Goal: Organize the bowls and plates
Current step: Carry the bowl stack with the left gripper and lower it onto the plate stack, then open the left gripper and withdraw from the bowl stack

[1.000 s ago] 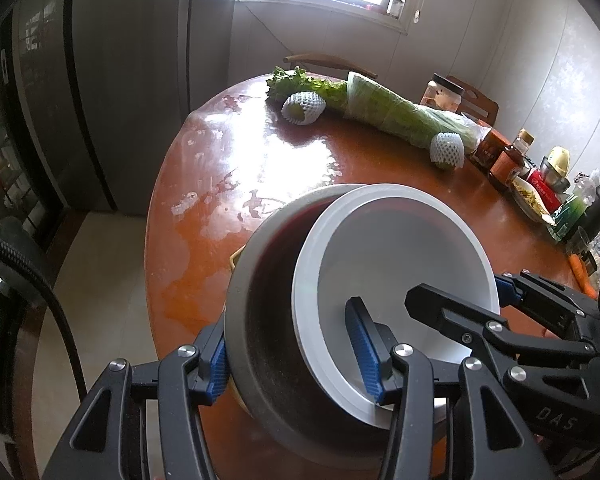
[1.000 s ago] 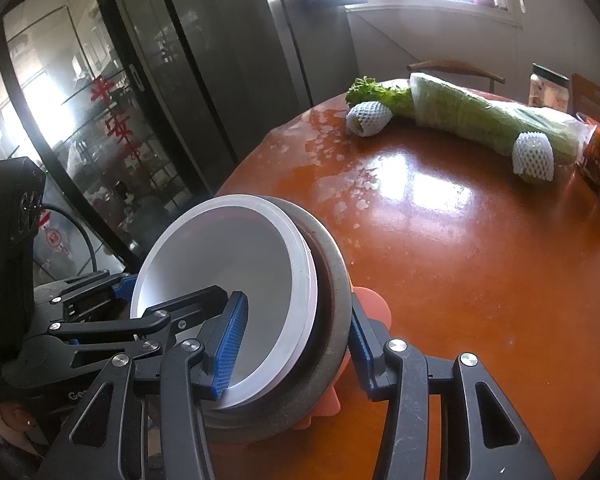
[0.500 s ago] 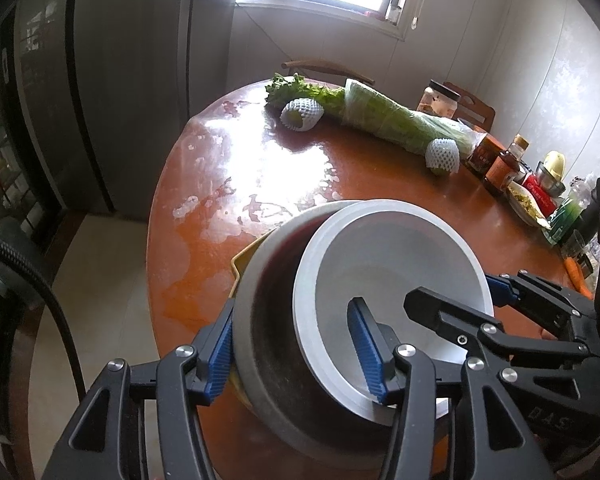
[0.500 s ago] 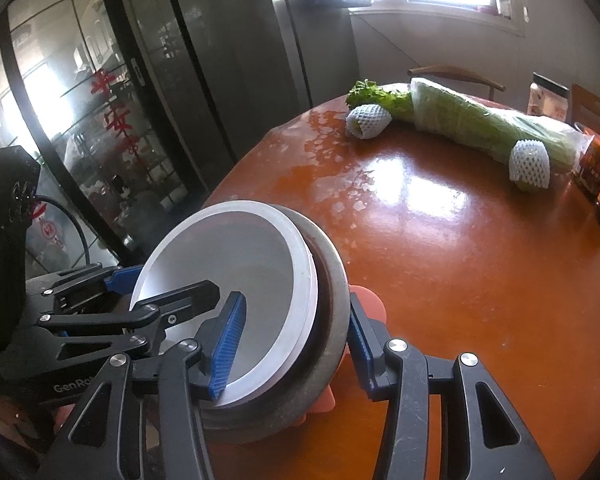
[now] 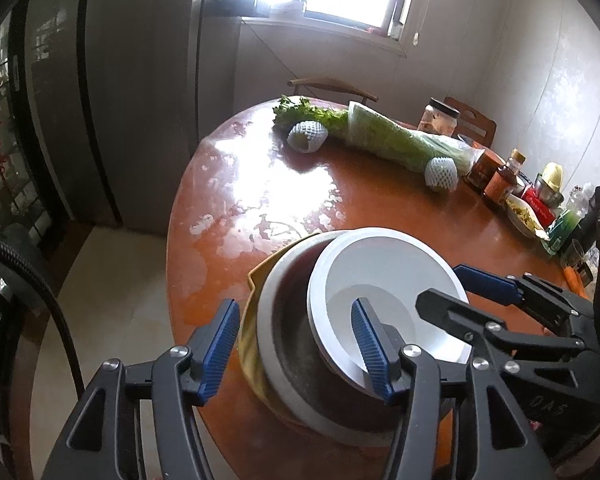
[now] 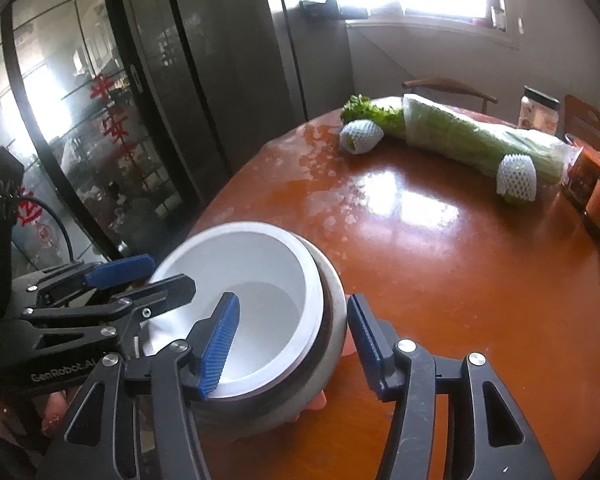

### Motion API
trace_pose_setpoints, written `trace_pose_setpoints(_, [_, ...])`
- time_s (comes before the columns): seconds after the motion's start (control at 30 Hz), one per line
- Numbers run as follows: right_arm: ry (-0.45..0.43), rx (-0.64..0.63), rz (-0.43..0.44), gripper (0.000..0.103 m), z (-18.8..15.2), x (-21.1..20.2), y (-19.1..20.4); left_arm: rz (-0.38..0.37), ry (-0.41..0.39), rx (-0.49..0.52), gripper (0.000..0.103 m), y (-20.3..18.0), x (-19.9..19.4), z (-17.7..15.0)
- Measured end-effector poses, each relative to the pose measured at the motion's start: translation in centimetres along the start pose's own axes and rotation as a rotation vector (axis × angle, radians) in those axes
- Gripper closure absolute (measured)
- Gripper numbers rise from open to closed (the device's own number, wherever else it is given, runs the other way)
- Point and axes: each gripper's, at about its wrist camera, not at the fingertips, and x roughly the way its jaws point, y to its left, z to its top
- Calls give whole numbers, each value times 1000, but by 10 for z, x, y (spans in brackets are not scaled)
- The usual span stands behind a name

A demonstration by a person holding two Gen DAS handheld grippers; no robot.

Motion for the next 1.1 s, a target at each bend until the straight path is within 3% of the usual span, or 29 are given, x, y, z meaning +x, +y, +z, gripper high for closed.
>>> trace_pose_setpoints(0.53, [-108, -74, -43, 29, -13, -65, 19, 46, -121, 19, 36, -17, -66, -18])
trace_pose_setpoints(0.73, [-138, -101, -101, 28, -36, -88, 25, 73, -110, 26, 34, -29, -71, -36])
trace_pose_setpoints(1.1, [-145, -44, -118, 25, -81, -113, 15, 29, -64, 47, 33, -53, -68, -84])
